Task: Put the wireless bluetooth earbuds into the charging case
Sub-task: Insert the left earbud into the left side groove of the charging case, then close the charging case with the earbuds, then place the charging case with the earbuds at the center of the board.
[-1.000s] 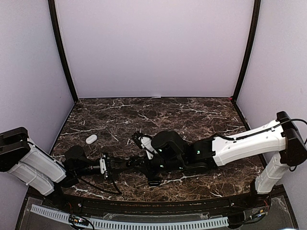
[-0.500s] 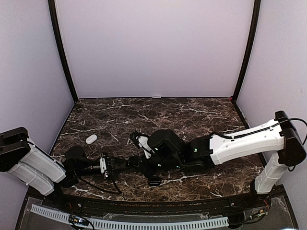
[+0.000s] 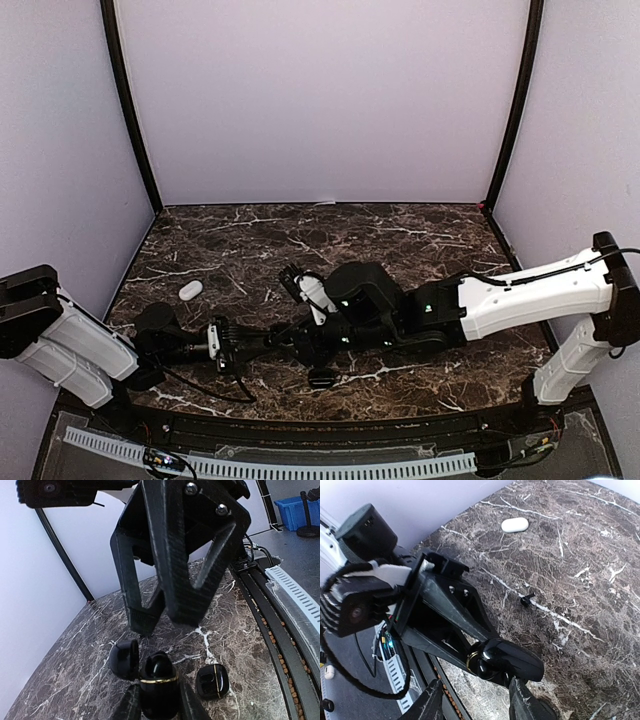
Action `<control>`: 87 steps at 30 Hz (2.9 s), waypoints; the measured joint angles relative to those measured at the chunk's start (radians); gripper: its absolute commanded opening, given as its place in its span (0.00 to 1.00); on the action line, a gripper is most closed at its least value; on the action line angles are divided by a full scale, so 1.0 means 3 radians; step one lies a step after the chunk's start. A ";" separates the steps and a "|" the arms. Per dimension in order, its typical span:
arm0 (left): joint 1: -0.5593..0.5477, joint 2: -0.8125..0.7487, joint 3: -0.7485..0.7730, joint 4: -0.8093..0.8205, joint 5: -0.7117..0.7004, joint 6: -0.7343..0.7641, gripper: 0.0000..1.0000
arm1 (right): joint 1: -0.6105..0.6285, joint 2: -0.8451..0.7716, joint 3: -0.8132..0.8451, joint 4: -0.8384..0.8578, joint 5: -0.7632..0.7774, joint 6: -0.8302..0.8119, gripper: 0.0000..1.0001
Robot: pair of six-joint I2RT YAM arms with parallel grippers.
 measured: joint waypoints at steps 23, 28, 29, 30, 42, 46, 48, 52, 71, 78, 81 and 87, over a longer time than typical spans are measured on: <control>-0.0003 0.0079 0.0072 -0.0004 0.0441 -0.0041 0.05 | -0.0609 -0.0272 -0.0294 0.0032 -0.0327 -0.0122 0.00; -0.0003 0.0111 0.0103 -0.0038 0.0519 -0.0022 0.04 | -0.0614 0.0161 -0.0001 0.0010 -0.0698 -0.0189 0.00; -0.0003 0.0114 0.0116 -0.0050 0.0524 -0.0022 0.04 | -0.0614 0.0248 0.0051 0.0001 -0.0768 -0.0196 0.00; -0.0003 0.0118 0.0125 -0.0057 0.0526 -0.0022 0.04 | -0.0614 0.0333 0.0098 -0.0001 -0.0848 -0.0200 0.00; -0.0023 0.0123 0.0155 -0.0186 0.0426 -0.0064 0.04 | -0.0601 0.0333 -0.0075 0.0181 -0.1429 -0.0215 0.00; -0.0027 0.0123 0.0155 -0.0221 0.0367 -0.0094 0.04 | -0.0599 0.0107 -0.0322 0.0285 -0.1361 -0.0212 0.00; -0.0027 0.0123 0.0155 -0.0231 0.0322 -0.0111 0.04 | -0.0594 -0.0023 -0.0448 0.0290 -0.1253 -0.0212 0.00; -0.0024 0.0122 0.0174 -0.0230 0.0224 -0.0141 0.05 | -0.0582 -0.0285 -0.0660 0.0282 -0.0851 -0.0248 0.00; 0.0014 0.0118 0.0359 -0.0479 -0.0267 -0.0556 0.05 | -0.1336 -0.0949 -0.1794 0.1461 0.1114 -0.0806 0.43; 0.0074 0.0120 0.0387 -0.0542 -0.0390 -0.0688 0.04 | -0.1517 -0.0664 -0.1799 0.1672 0.1382 -0.0800 0.99; 0.0094 0.0123 0.0398 -0.0551 -0.0407 -0.0736 0.05 | -0.1521 -0.0655 -0.1956 0.2012 0.1437 -0.0963 0.99; 0.0111 0.0141 0.0402 -0.0567 -0.0415 -0.0778 0.04 | -0.1530 -0.0726 -0.2533 0.2677 0.1357 -0.1339 0.99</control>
